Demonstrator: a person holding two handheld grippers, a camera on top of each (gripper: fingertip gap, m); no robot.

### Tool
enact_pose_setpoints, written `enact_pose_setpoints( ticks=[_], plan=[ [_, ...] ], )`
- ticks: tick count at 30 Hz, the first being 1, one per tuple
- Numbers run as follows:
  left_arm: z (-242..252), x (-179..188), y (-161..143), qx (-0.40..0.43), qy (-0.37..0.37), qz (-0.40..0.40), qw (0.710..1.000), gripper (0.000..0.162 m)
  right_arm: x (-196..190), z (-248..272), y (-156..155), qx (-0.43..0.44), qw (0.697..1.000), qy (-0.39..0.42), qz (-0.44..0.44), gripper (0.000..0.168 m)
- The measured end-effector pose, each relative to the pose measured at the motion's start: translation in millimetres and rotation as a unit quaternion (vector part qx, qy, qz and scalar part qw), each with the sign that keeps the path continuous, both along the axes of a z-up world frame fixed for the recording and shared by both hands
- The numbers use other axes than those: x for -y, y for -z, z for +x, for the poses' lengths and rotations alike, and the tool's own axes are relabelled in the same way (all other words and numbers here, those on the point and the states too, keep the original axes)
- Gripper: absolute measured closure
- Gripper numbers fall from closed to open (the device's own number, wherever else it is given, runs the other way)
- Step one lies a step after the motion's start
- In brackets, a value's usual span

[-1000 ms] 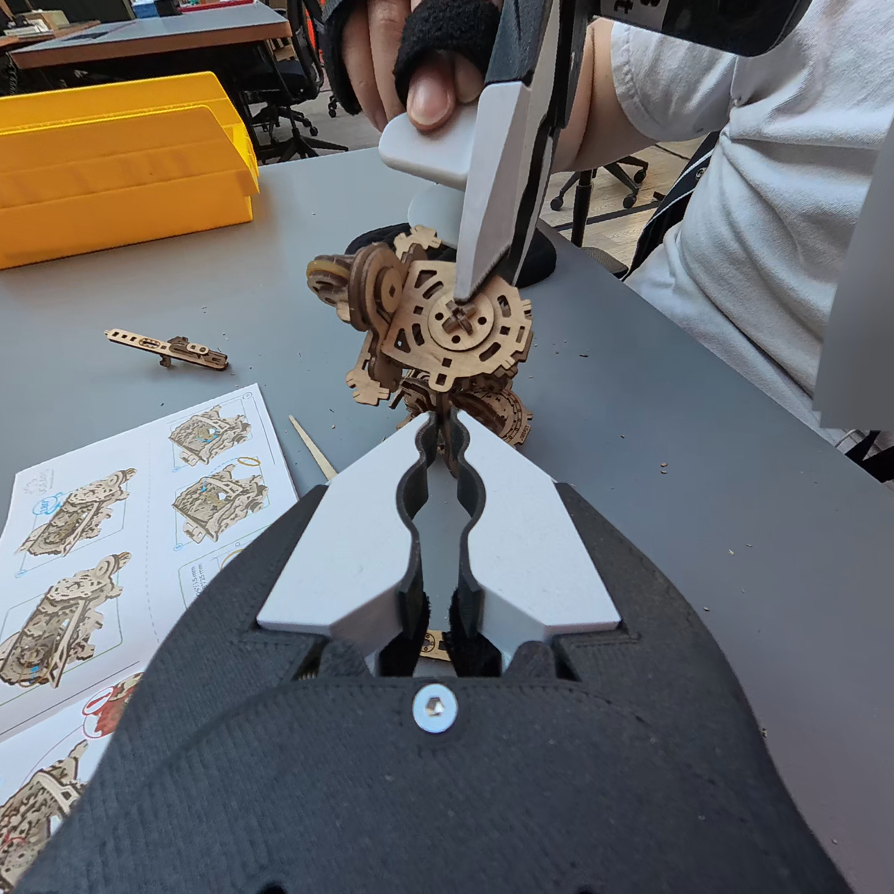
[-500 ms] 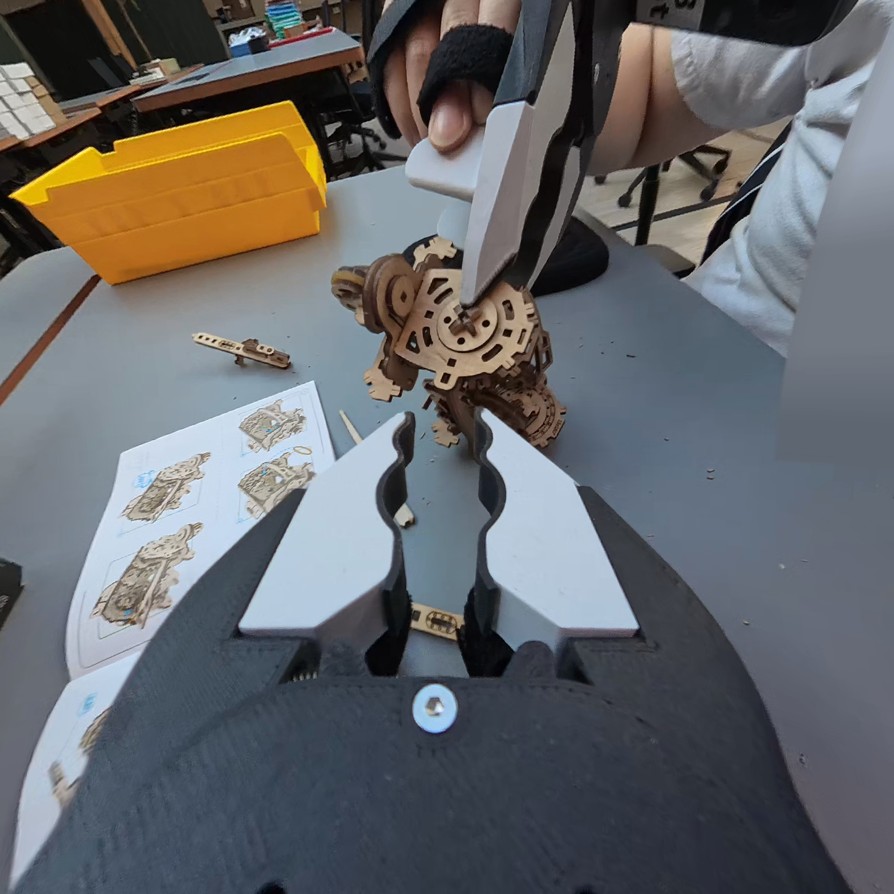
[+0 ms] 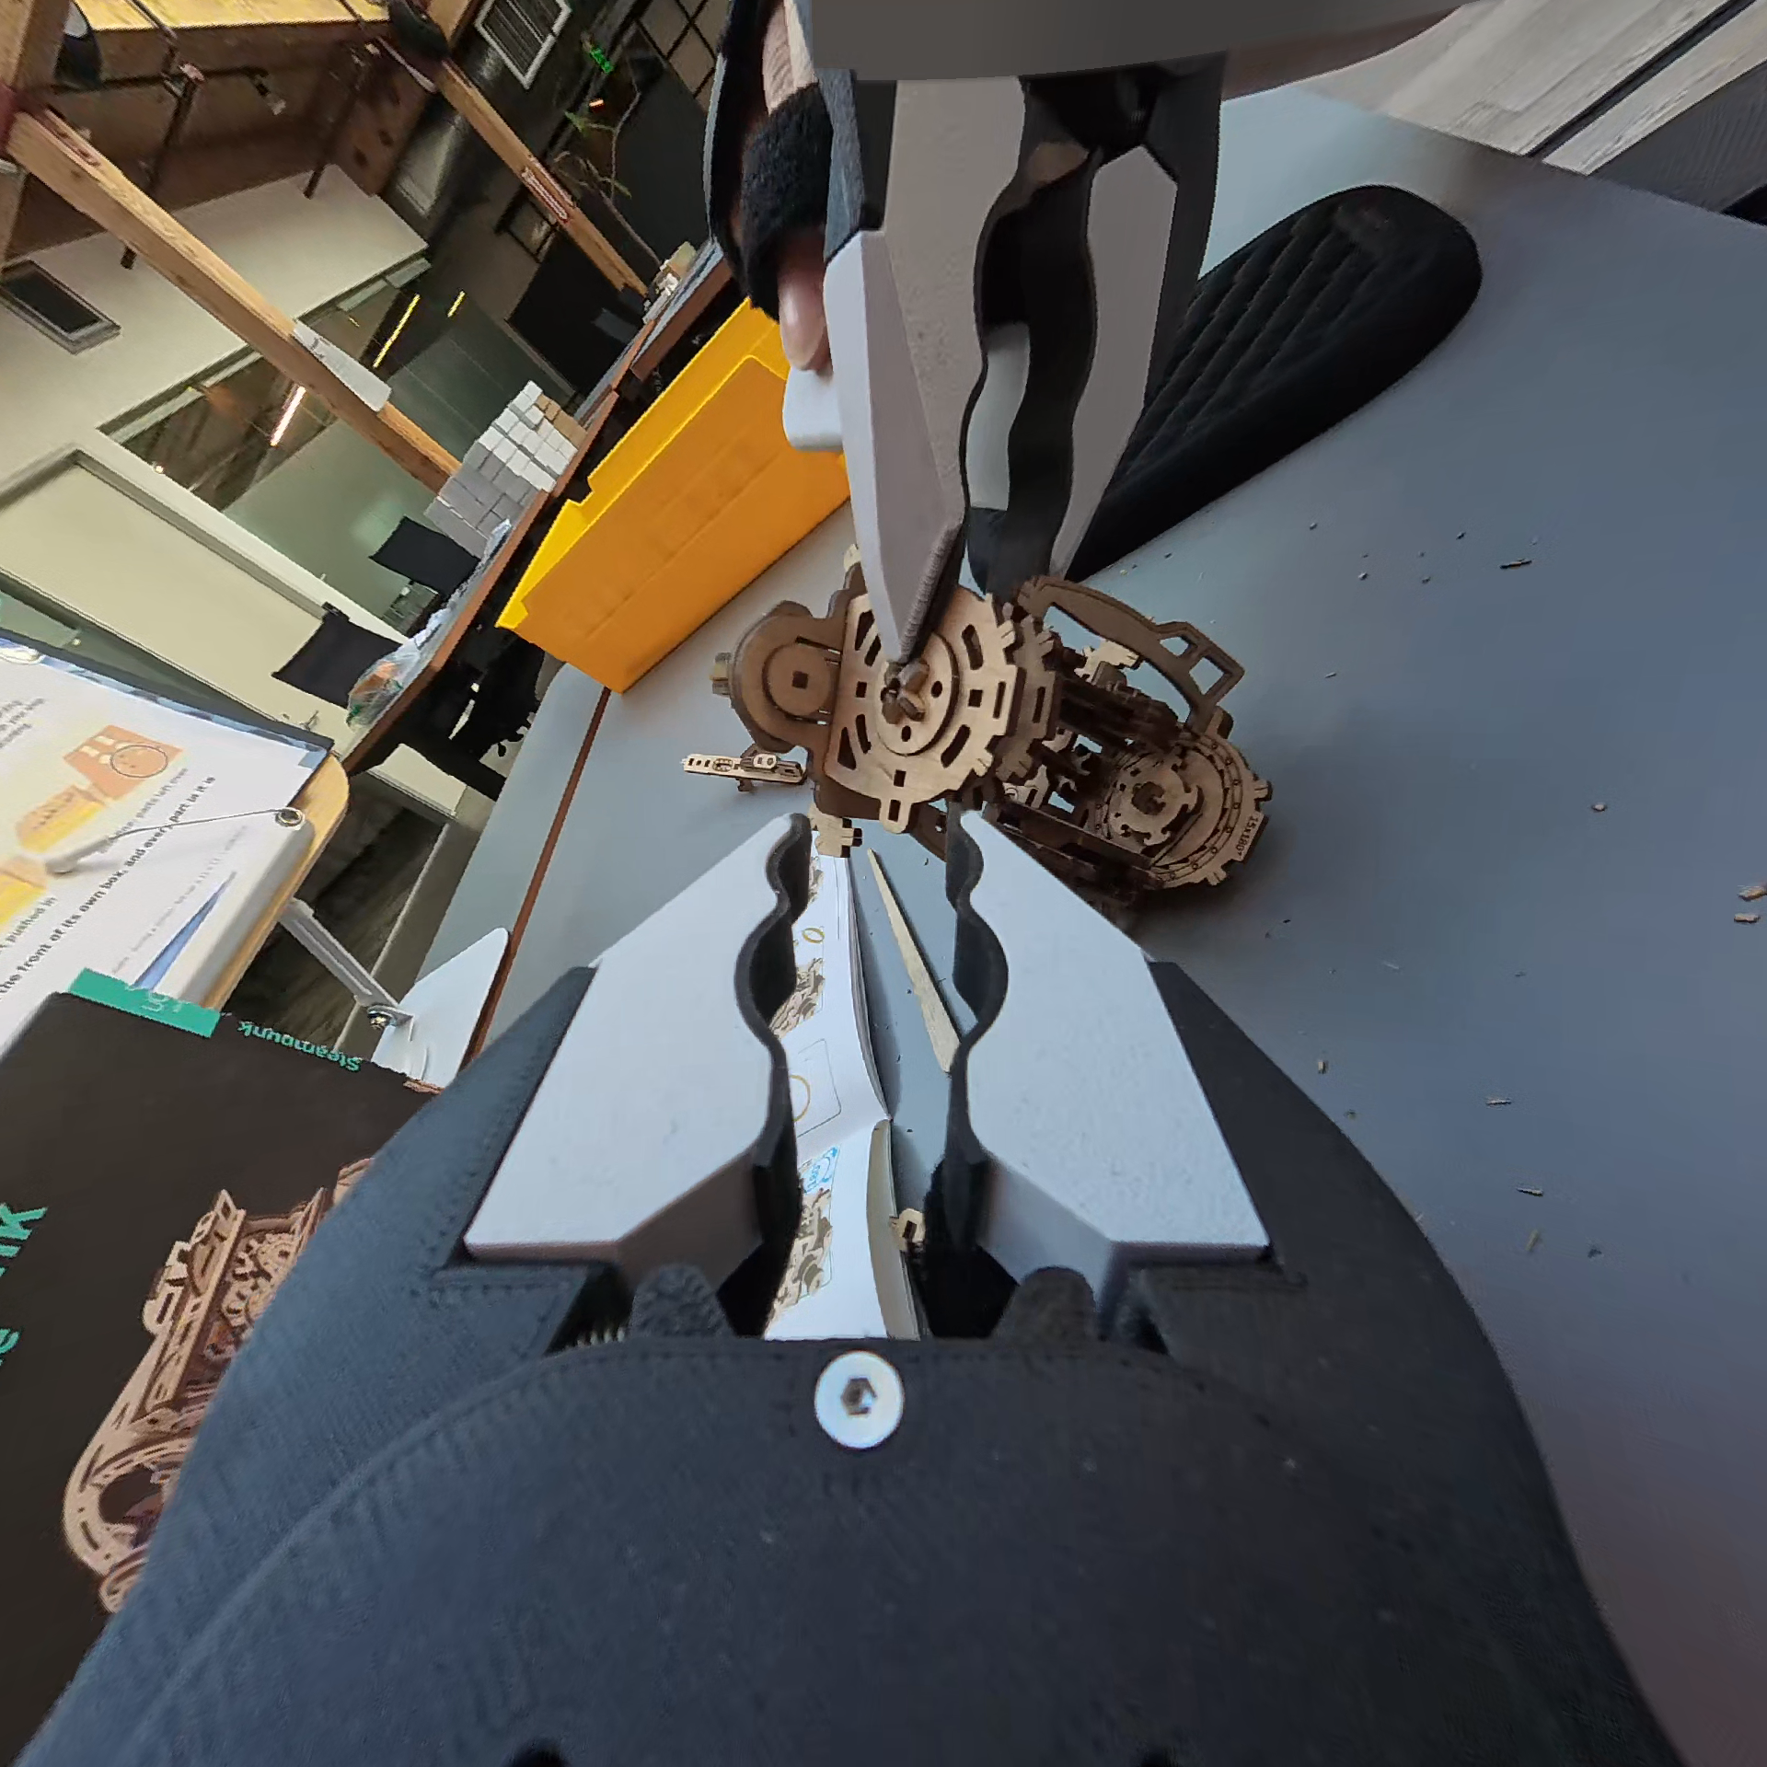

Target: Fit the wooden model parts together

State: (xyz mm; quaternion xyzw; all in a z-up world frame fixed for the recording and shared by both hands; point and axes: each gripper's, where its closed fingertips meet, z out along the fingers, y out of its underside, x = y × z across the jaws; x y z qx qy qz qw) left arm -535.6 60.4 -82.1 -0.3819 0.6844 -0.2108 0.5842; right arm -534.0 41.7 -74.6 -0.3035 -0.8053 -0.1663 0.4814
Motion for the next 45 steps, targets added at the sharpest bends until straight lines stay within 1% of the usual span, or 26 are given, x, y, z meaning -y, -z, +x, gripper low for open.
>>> enact_pose_setpoints(
  ticks=[12,19,21,25,29,33,42,45],
  plan=[
    [7.6,-3.8,8.0,-0.001,-0.017,0.004,1.0,0.144,-3.5,2.7,-0.4,0.003,1.0,0.009,0.008,0.148],
    [7.8,-4.2,9.1,-0.001,-0.017,-0.006,1.0,0.147,-5.1,3.1,-0.6,-0.001,1.0,0.011,0.001,0.148],
    [7.6,-3.3,9.8,-0.002,-0.016,0.0,1.0,0.15,-5.2,2.7,-0.7,-0.004,1.0,0.011,-0.002,0.148],
    [6.5,-3.5,9.7,-0.002,-0.017,0.005,1.0,0.15,-5.2,1.7,-1.1,-0.021,1.0,0.015,-0.018,0.148],
    [6.0,-6.1,5.7,0.009,-0.031,0.039,0.999,0.141,-5.7,2.1,-1.5,-0.032,0.999,0.017,-0.029,0.148],
    [5.4,-3.6,4.1,0.014,-0.026,0.064,0.998,0.15,-5.9,2.4,-1.8,-0.033,0.999,0.02,-0.031,0.148],
    [5.8,-1.7,5.0,0.013,-0.027,0.13,0.991,0.152,-5.3,2.0,-1.0,-0.032,0.999,0.018,-0.036,0.148],
    [5.9,-2.2,5.3,0.012,-0.032,0.14,0.99,0.153,-6.0,2.4,-0.6,-0.03,0.999,0.02,-0.034,0.148]
  ],
)
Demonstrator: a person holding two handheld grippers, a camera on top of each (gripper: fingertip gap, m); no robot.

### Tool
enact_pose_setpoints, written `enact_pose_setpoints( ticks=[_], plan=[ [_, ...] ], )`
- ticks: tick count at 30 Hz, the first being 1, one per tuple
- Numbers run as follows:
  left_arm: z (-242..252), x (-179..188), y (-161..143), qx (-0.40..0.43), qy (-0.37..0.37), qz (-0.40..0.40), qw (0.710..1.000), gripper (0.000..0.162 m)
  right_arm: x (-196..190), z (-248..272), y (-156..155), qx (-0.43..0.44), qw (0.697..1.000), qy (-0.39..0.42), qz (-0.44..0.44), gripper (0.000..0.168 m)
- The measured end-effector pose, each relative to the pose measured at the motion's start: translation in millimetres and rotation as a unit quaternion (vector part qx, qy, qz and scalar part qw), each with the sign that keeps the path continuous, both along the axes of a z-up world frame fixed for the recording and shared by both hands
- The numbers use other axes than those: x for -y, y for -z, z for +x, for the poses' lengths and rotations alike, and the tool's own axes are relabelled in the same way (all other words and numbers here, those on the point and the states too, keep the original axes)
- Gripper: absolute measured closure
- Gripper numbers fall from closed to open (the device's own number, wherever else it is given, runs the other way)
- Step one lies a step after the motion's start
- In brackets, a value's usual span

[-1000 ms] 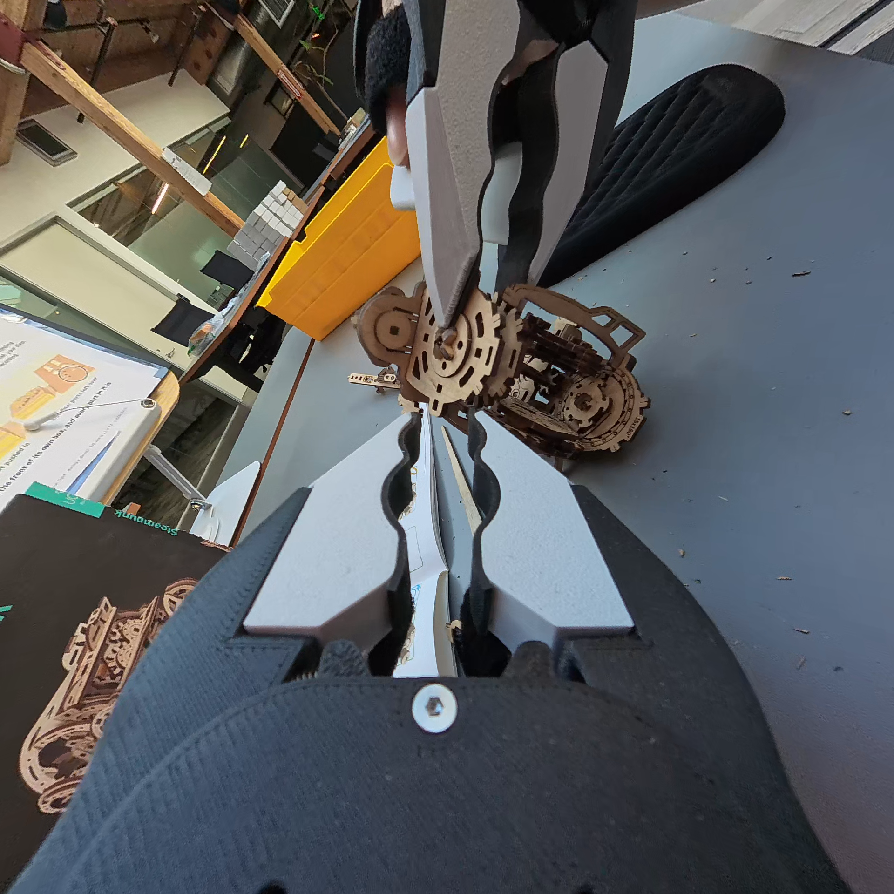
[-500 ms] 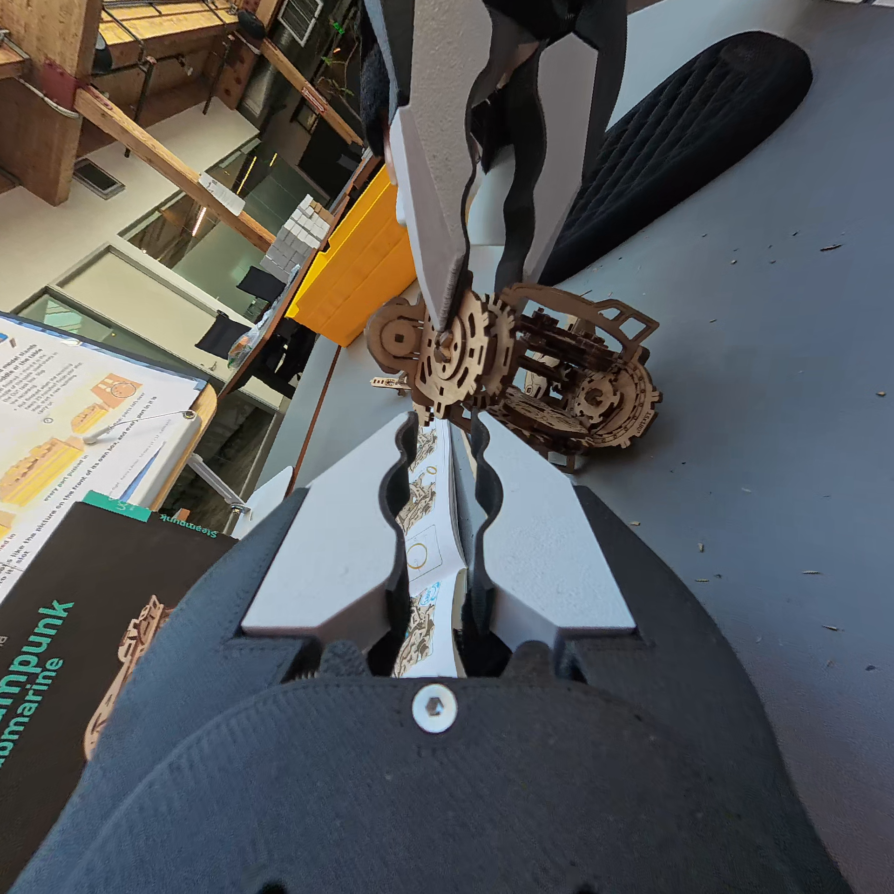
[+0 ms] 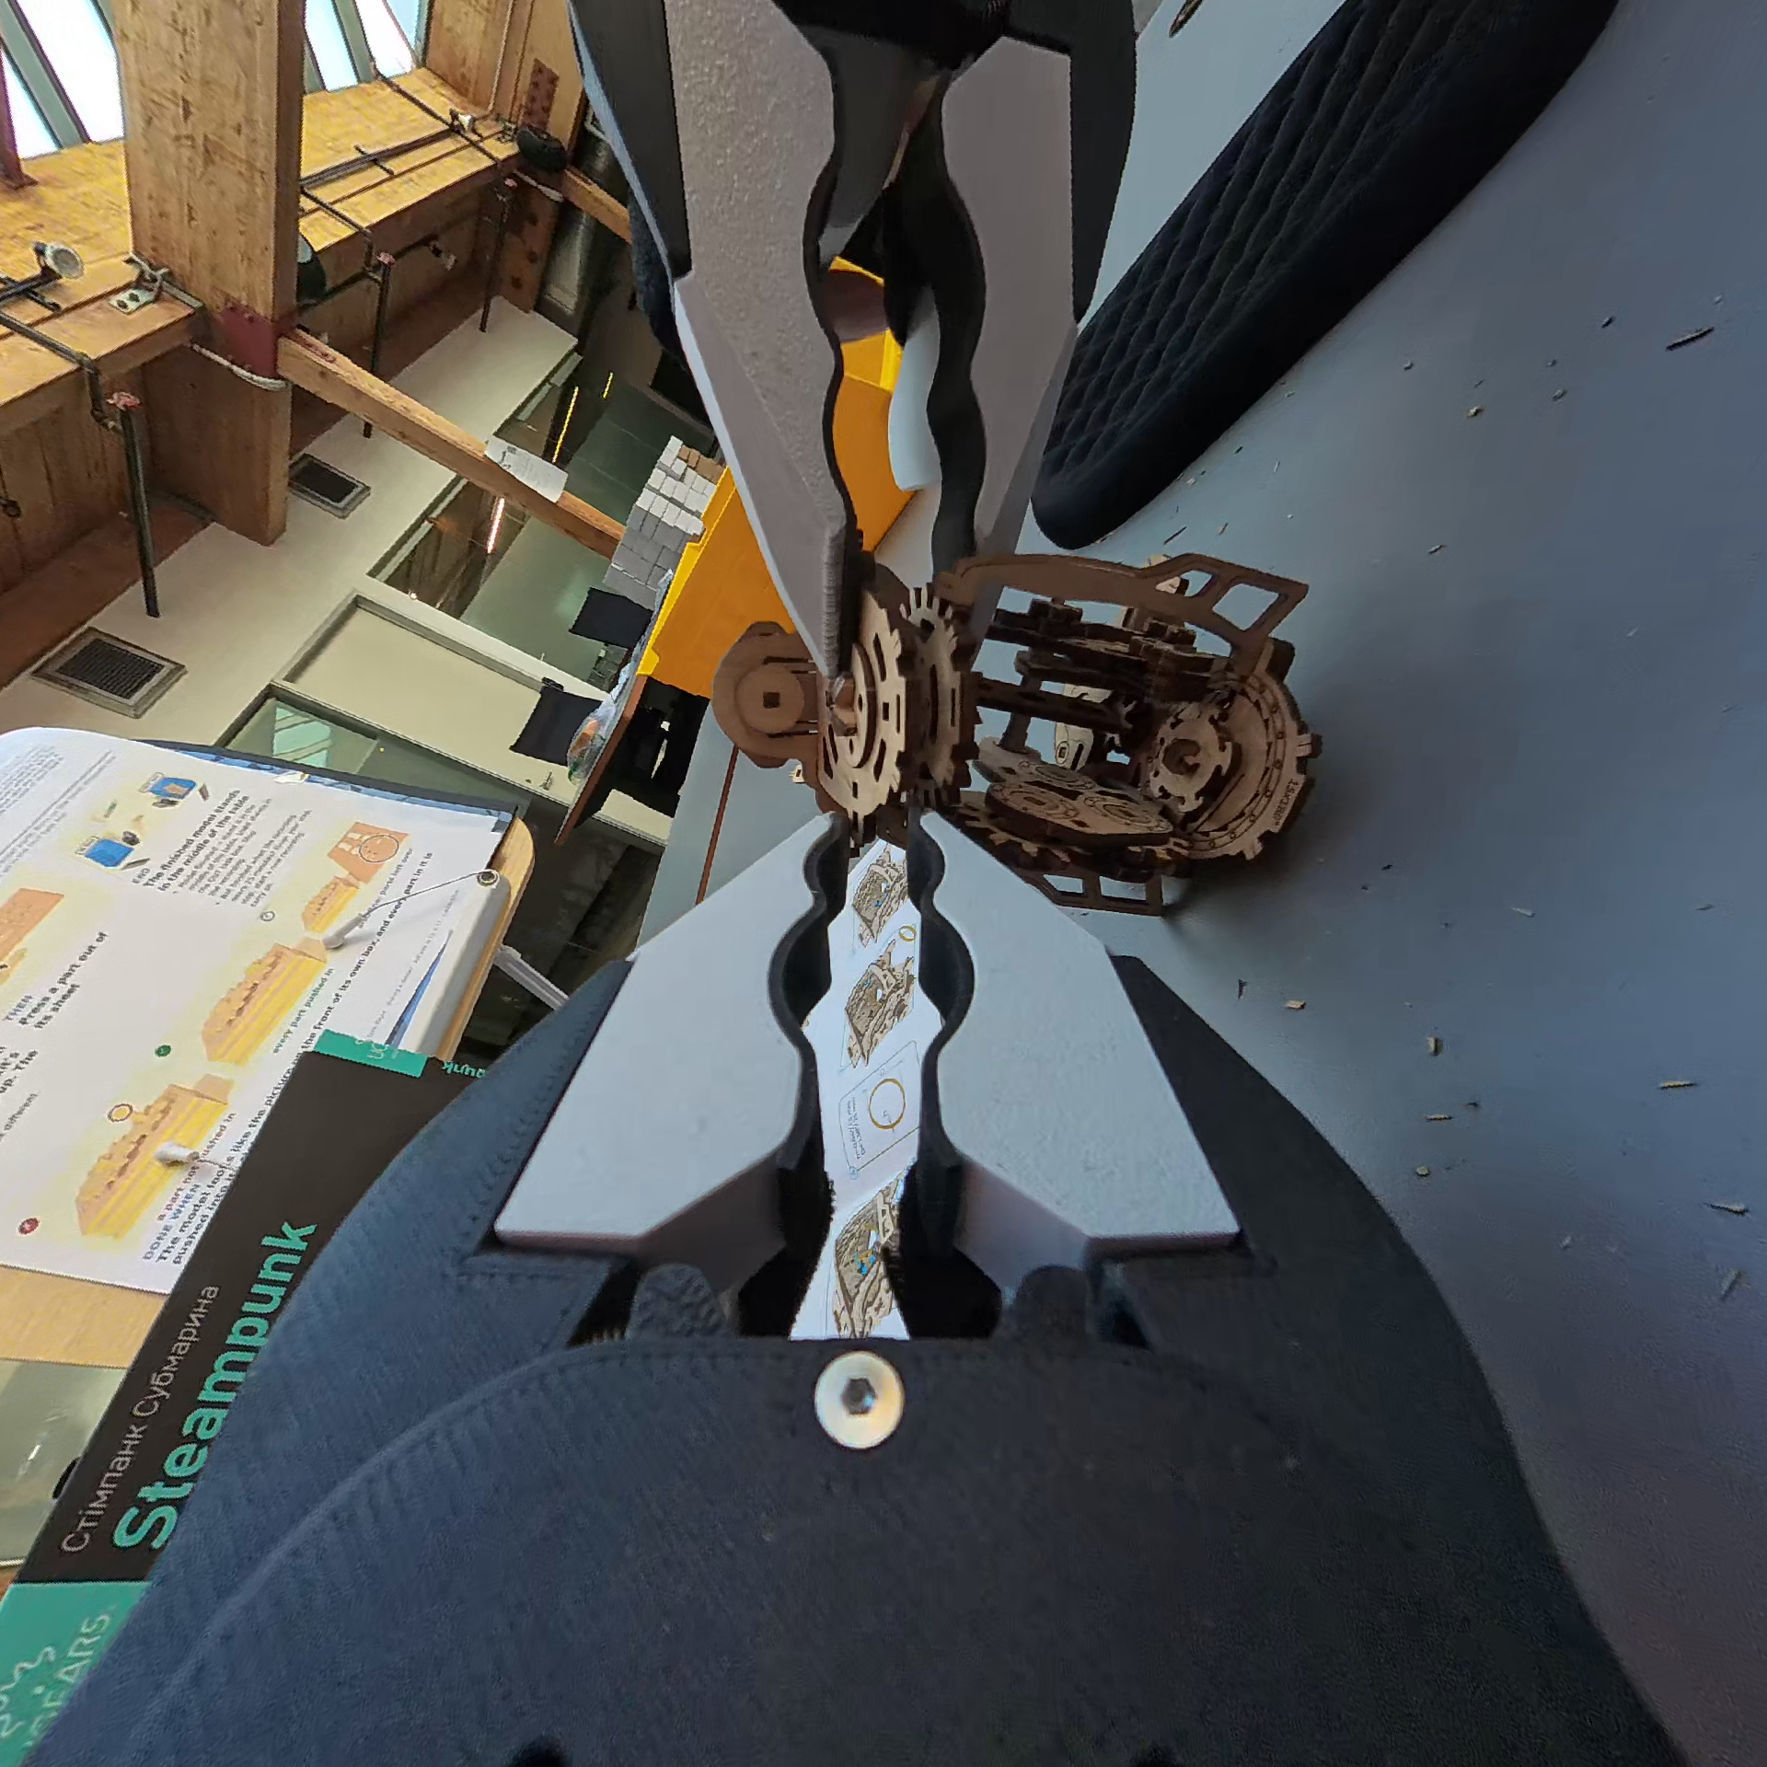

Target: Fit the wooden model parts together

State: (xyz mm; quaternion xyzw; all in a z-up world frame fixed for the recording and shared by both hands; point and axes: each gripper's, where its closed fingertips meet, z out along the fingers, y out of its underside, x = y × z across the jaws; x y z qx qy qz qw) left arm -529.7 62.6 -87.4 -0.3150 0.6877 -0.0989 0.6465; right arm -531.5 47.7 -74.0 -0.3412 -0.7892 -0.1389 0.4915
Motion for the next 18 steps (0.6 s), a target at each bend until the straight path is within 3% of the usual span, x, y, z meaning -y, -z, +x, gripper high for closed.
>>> enact_pose_setpoints(
  ticks=[10,18],
  plan=[
    [0.8,-3.4,0.6,0.005,-0.008,-0.027,1.0,0.152,-3.2,2.6,0.5,-0.015,1.0,0.015,-0.005,0.149],
    [-0.5,-8.7,0.6,0.01,-0.008,-0.096,0.995,0.145,-6.2,5.1,0.9,-0.027,0.999,0.028,-0.018,0.149]
  ],
)
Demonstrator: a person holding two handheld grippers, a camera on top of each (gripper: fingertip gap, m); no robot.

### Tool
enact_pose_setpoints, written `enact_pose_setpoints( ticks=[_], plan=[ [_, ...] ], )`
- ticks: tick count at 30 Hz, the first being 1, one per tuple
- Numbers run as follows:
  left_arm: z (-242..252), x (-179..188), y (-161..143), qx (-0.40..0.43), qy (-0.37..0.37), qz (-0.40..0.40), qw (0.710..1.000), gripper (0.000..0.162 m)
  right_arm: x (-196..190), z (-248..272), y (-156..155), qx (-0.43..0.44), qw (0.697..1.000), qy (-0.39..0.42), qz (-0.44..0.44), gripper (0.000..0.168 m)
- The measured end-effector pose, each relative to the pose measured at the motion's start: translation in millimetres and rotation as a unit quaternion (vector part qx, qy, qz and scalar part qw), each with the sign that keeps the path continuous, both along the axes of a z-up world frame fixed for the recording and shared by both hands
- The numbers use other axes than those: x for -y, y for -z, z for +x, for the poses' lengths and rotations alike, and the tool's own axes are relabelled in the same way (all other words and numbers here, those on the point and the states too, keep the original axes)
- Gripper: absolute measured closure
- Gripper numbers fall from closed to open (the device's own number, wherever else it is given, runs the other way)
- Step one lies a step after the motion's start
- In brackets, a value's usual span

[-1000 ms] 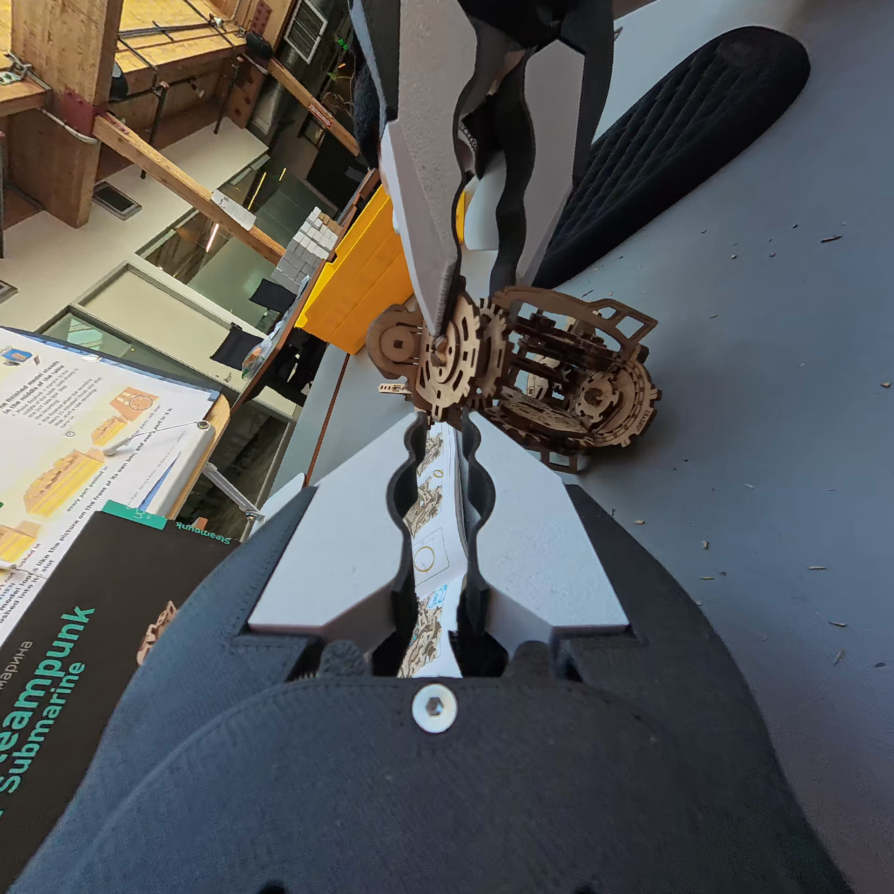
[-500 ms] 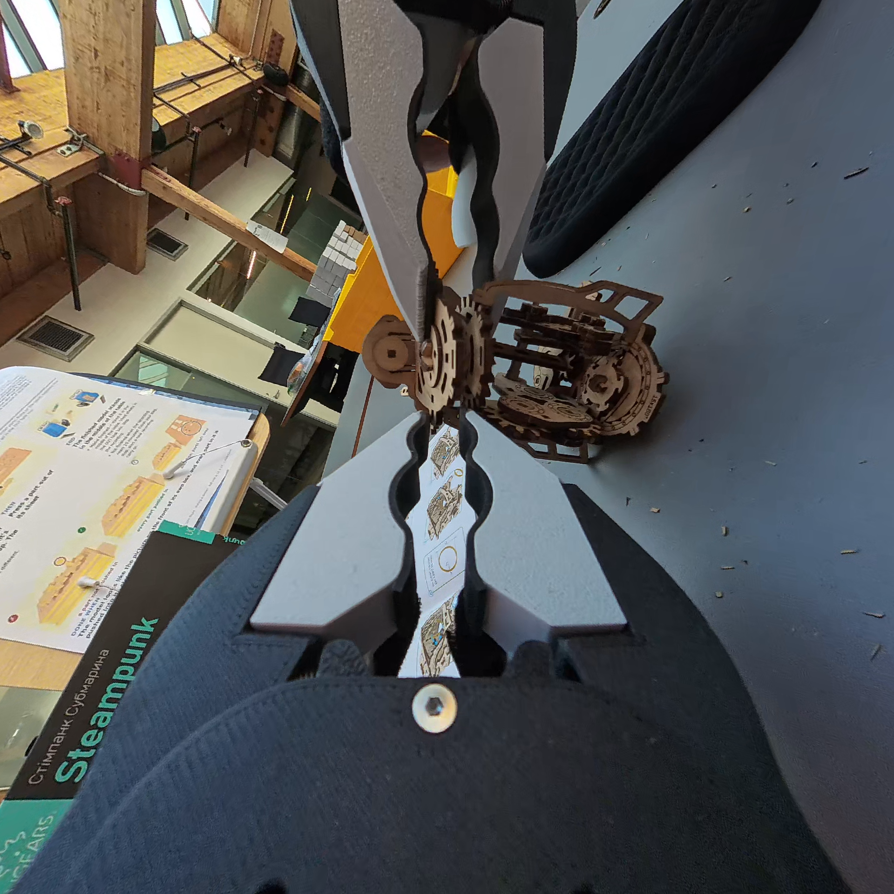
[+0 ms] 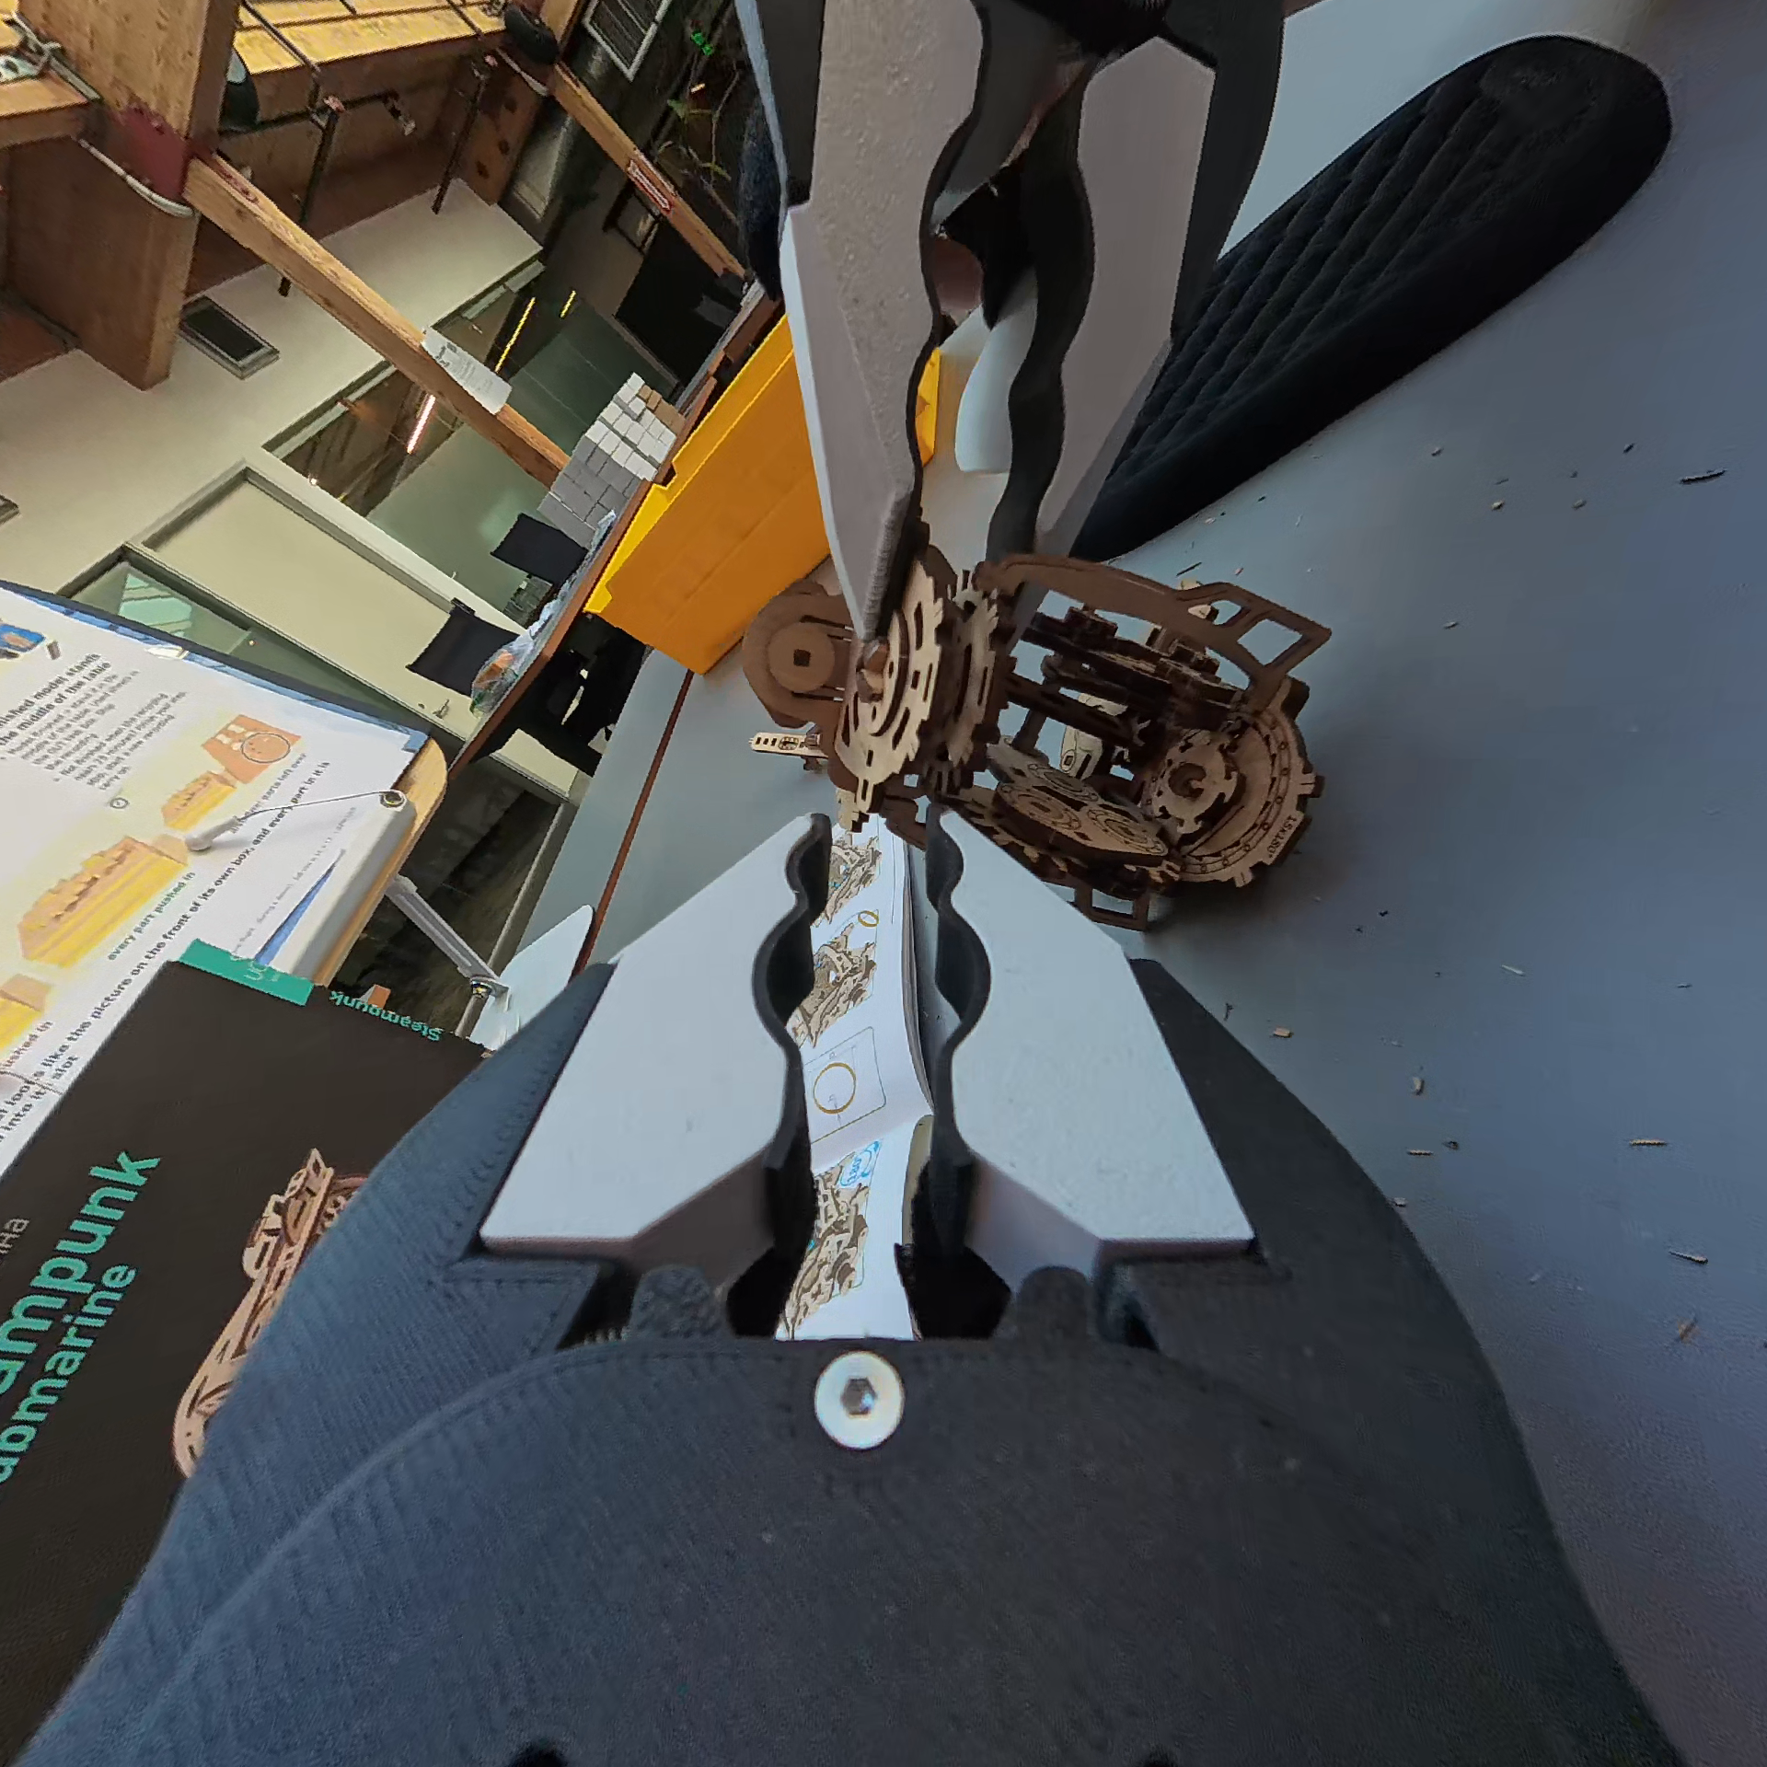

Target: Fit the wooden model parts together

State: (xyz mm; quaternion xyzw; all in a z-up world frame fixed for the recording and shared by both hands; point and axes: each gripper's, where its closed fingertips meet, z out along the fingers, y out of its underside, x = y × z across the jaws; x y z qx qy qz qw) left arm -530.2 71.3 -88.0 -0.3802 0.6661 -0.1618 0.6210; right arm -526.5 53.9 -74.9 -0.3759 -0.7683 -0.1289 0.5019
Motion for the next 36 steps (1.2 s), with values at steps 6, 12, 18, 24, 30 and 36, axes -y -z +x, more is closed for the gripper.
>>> enact_pose_setpoints(
  ticks=[6,12,18,24,30,36],
  plan=[
    [0.6,0.2,0.4,-0.001,0.0,0.011,1.0,0.146,-4.2,0.1,1.3,-0.009,1.0,0.01,-0.017,0.149],
    [0.6,-0.3,1.6,-0.004,-0.001,0.027,1.0,0.151,-5.4,-0.4,2.5,-0.003,0.999,0.011,-0.034,0.148],
    [-0.4,-0.9,-1.0,0.001,-0.003,0.036,0.999,0.157,-7.0,0.7,3.4,0.008,0.999,0.025,-0.045,0.148],
    [-0.1,3.5,-1.2,0.002,0.008,0.042,0.999,0.152,-4.8,0.3,3.7,0.009,0.999,0.025,-0.046,0.148],
    [1.7,2.0,-2.8,0.003,0.003,0.039,0.999,0.15,-3.4,1.3,3.1,0.004,0.999,0.021,-0.04,0.148],
    [2.5,-0.9,2.4,-0.006,0.0,0.012,1.0,0.146,-4.3,2.5,-3.4,-0.02,0.999,0.019,-0.032,0.148]
  ],
)
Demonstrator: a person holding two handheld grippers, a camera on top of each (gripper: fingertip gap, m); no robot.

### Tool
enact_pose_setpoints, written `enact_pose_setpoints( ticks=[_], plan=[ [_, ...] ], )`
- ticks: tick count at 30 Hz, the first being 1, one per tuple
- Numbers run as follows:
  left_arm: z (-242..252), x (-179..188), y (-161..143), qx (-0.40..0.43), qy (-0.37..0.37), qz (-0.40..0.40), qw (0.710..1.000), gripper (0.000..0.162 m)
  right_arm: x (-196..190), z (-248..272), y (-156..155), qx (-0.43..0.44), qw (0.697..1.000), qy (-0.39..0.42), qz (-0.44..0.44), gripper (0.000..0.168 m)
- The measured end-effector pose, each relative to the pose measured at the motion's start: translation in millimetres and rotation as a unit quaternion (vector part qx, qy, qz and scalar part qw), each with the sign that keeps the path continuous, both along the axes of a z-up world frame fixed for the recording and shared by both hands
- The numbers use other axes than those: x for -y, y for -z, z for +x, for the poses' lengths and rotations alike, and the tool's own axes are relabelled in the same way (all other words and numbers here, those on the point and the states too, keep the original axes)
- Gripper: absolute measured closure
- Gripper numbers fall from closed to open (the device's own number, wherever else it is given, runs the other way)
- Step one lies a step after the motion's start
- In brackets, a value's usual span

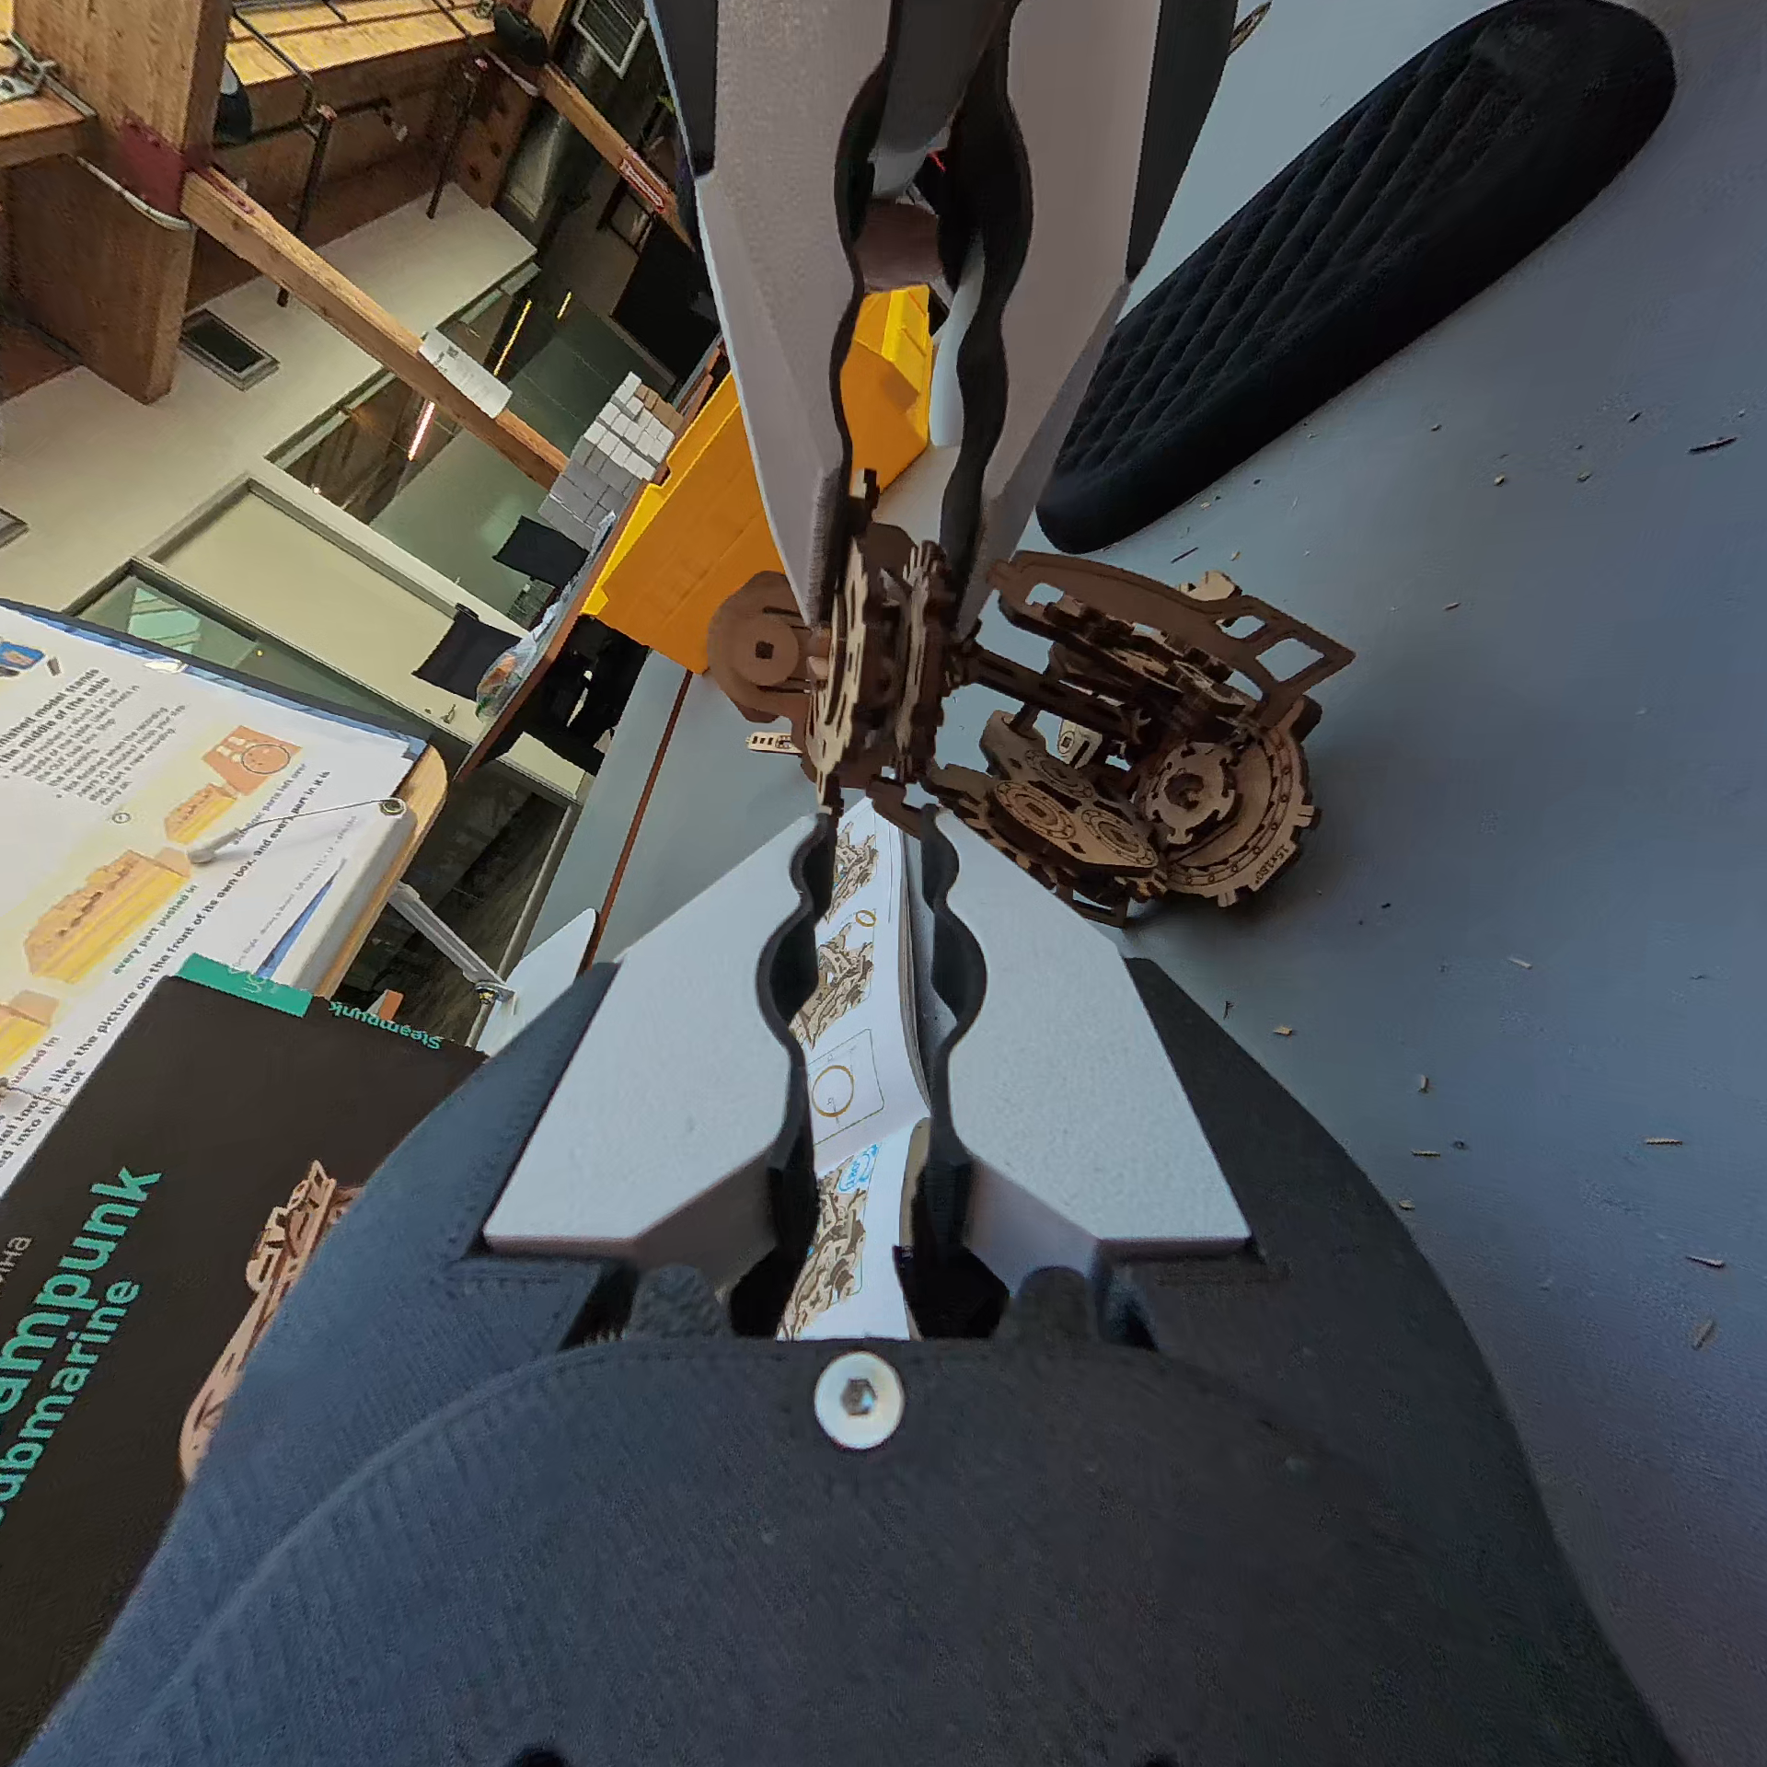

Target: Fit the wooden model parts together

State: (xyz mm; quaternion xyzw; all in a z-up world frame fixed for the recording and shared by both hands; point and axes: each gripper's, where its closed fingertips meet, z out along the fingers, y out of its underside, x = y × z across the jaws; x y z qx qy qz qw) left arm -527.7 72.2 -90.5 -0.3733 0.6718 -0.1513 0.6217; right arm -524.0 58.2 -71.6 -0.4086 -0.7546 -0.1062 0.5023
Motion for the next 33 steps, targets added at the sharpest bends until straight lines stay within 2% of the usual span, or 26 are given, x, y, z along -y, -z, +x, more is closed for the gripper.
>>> enact_pose_setpoints(
  ticks=[5,13,19,26,33],
  plan=[
    [1.1,-0.6,3.6,-0.005,0.005,-0.052,0.999,0.151,-0.9,2.2,-5.2,-0.027,0.999,0.002,-0.018,0.148],
    [1.7,-1.6,5.4,-0.005,0.017,-0.152,0.988,0.148,-0.4,3.8,-8.5,-0.051,0.998,0.021,-0.038,0.148],
    [2.7,-0.9,6.5,-0.005,0.027,-0.197,0.98,0.147,-1.1,5.1,-15.8,-0.052,0.996,0.056,-0.052,0.148],
    [3.6,3.3,12.5,-0.02,0.037,-0.213,0.976,0.145,-4.7,11.7,-11.9,-0.033,0.981,0.161,-0.104,0.148],
    [1.3,6.9,19.8,-0.044,0.037,-0.208,0.976,0.147,7.6,10.3,-16.1,-0.046,0.97,0.222,-0.092,0.148]
  ],
)
